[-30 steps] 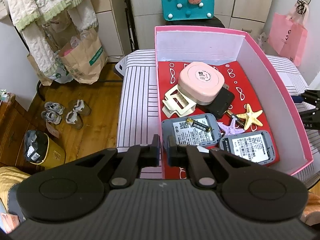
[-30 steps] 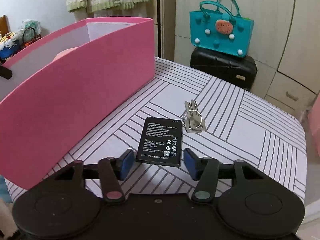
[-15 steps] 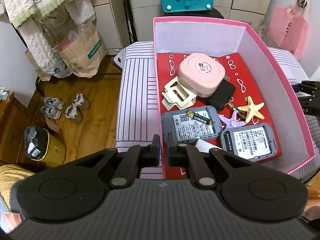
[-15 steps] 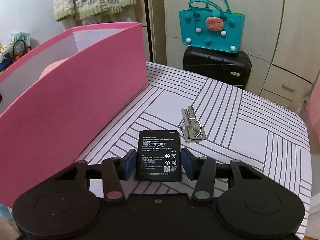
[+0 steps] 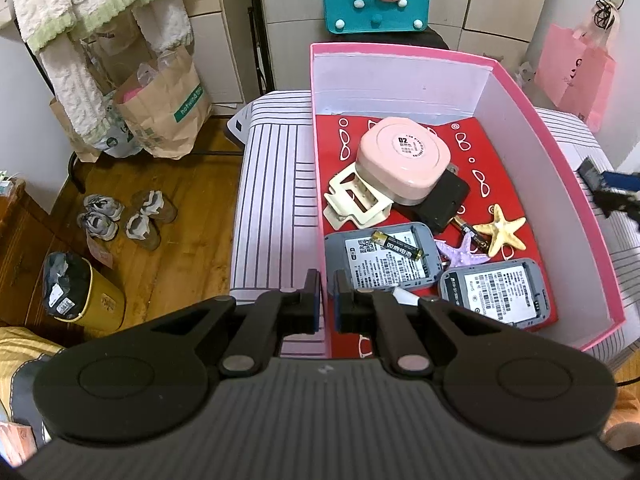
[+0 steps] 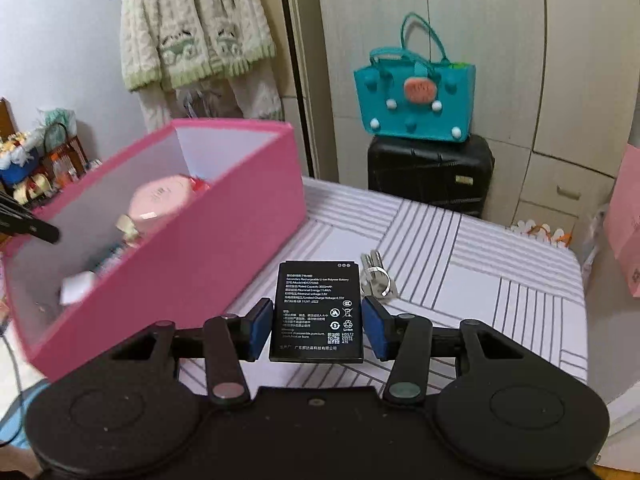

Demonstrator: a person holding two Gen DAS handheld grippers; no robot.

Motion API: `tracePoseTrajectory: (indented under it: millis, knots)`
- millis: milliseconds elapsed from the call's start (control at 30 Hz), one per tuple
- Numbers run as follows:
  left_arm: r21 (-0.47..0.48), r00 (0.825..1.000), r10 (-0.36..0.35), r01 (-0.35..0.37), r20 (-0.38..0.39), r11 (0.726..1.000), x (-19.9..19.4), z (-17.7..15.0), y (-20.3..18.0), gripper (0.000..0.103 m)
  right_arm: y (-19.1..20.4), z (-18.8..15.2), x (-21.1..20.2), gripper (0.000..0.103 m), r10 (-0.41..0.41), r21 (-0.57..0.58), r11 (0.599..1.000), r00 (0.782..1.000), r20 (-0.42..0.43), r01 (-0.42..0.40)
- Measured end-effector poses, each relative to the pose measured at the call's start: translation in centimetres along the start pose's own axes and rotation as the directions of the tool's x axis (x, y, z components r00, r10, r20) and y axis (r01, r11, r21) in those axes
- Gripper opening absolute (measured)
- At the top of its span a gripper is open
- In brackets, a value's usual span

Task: Organize rigid objects
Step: 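Carry the black phone battery into the pink box and release it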

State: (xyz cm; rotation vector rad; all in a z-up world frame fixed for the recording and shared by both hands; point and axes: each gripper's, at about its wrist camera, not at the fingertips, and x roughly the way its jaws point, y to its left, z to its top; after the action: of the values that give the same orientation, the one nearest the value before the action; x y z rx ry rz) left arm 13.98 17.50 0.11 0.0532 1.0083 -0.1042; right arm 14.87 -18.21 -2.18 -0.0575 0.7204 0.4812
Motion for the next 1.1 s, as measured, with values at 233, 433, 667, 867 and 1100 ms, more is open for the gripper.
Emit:
tracePoseTrajectory:
  millis: [233, 433, 667, 867, 1100]
  knots:
    - [-0.004, 1.000, -0.019, 0.019, 0.006, 1.000, 0.0, -0.1, 0.3, 0.006, 3.1, 2.8, -3.6, 0.054, 0.136, -0.020, 0.991, 0.989, 0.065, -0.135]
    - [-0.002, 1.000, -0.027, 0.027, 0.014, 1.000, -0.1, -0.1, 0.4, 0.006, 7.7, 5.4, -3.3, 0.054, 0.302, -0.083, 0.951, 0.952, 0.047, -0.298]
    - [-0.001, 0.998, -0.047, 0.047, 0.039, 0.999, -0.4, -0.1, 0.7, 0.006, 12.2, 8.7, 2.0, 0.054, 0.363, -0.127, 0.918, 0.925, -0.110, -0.375]
    - [-0.002, 0.997, -0.061, 0.061, 0.043, 0.998, -0.4, -0.1, 1.0, 0.006, 14.7, 9.6, 9.2, 0.054, 0.379, -0.044, 0.909, 0.865, -0.328, -0.415]
    - [0.017, 0.997, -0.061, 0.060, 0.039, 0.998, -0.4, -0.1, 0.9, 0.006, 16.3, 8.9, 13.9, 0.054, 0.320, -0.035, 0.928, 0.841, -0.435, -0.371]
